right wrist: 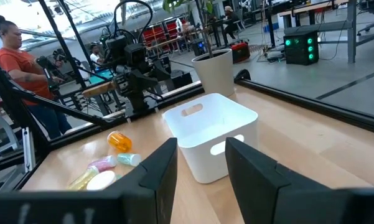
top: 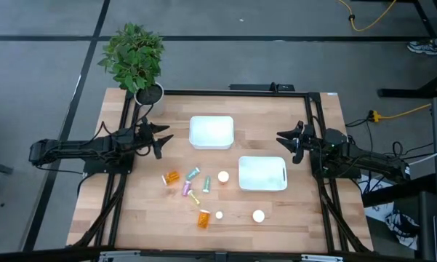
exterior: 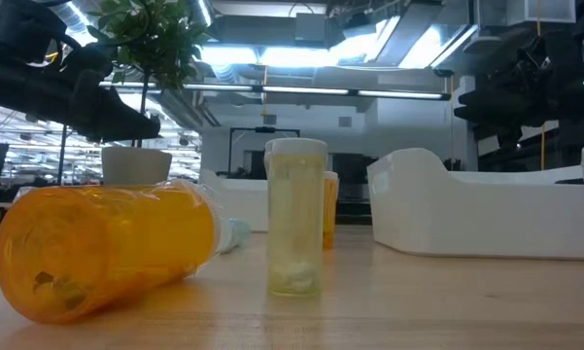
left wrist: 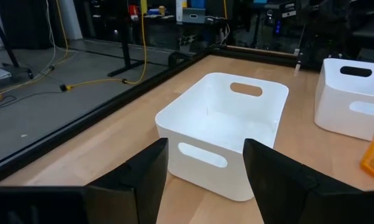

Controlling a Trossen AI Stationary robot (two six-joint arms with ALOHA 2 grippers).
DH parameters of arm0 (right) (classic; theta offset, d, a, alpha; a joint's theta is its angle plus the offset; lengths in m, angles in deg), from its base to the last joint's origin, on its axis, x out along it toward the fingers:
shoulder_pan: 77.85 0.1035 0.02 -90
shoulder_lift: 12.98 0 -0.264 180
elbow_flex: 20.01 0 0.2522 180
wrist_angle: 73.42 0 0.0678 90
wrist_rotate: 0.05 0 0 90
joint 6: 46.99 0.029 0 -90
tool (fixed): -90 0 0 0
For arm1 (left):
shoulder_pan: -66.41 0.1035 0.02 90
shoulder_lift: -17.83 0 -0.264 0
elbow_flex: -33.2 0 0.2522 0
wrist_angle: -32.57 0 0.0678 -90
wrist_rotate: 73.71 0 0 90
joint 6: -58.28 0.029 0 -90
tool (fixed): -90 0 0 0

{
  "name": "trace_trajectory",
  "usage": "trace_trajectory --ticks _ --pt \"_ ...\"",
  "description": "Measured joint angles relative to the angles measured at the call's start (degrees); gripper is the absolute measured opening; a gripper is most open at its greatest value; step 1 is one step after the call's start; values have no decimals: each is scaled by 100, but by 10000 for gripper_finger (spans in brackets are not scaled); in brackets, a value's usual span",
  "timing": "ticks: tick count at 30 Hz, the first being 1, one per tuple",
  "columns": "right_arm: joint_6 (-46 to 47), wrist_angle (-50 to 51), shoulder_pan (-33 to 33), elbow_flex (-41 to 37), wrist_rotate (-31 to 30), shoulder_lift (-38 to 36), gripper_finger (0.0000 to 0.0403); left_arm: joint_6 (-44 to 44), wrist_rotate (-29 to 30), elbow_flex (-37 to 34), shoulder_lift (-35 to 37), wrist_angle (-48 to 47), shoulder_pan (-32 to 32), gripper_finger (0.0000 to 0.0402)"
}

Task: Pick and place medicine bottles into bin by pill shape (circle, oval)
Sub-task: Put the large orange pill bottle into the top white bin

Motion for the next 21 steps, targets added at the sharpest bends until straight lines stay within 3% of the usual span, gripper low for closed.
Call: trace_trajectory --ticks 21 --pt "-734 0 0 0 -11 0 139 157 179 -2 1 15 0 202"
